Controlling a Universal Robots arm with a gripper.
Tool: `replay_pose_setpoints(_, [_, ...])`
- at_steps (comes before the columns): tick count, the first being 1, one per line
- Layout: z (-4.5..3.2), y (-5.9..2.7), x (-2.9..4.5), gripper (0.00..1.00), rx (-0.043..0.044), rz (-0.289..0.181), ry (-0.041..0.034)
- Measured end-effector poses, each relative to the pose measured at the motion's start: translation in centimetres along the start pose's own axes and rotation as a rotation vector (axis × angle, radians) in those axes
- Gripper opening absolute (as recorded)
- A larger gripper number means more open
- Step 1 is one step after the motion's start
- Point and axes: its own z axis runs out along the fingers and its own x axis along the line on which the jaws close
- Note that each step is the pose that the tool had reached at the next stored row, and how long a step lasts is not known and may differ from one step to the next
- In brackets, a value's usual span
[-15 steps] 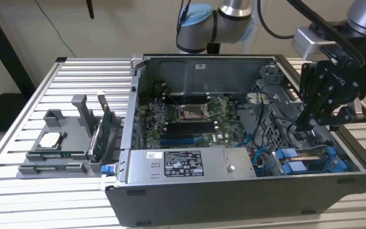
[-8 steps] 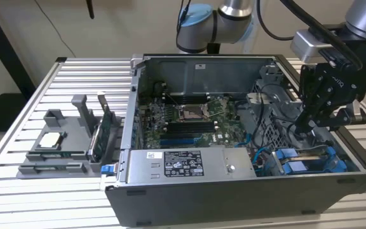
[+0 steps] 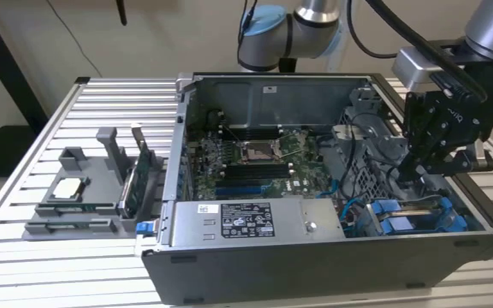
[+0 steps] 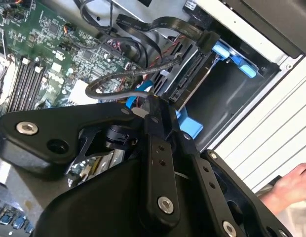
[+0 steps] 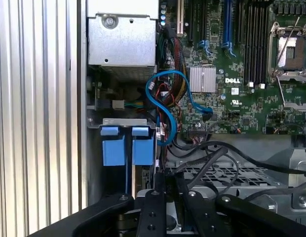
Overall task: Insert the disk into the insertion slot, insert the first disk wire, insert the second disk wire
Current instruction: 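Insert the first disk wire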
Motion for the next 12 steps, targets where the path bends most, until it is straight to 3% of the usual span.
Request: replay_pose_setpoints(12, [0.59, -1.65, 0.15, 0.19, 0.0, 0.0, -0.0001])
